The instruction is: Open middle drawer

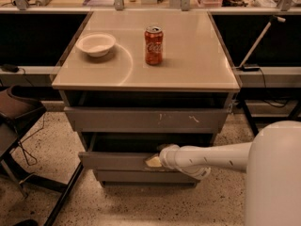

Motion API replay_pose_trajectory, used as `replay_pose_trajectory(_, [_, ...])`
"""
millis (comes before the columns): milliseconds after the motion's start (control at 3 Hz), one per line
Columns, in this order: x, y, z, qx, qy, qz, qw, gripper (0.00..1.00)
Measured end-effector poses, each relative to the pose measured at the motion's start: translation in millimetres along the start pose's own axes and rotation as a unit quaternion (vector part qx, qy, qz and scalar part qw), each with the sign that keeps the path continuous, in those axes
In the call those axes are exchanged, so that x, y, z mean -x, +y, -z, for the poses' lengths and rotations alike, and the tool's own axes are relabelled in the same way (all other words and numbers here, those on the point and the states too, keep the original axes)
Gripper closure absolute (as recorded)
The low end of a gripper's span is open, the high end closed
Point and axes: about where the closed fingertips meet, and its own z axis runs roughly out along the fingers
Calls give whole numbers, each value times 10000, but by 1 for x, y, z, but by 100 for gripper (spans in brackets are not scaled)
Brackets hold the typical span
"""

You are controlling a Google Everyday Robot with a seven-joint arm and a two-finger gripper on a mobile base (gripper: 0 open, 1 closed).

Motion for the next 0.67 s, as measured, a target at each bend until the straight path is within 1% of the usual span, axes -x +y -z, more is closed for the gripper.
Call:
replay_pose_trajectory(333, [2, -1, 3, 0, 0, 0, 10000, 100])
replay_pose_trajectory(667, [-9, 12, 9, -21, -104, -85, 9999, 100])
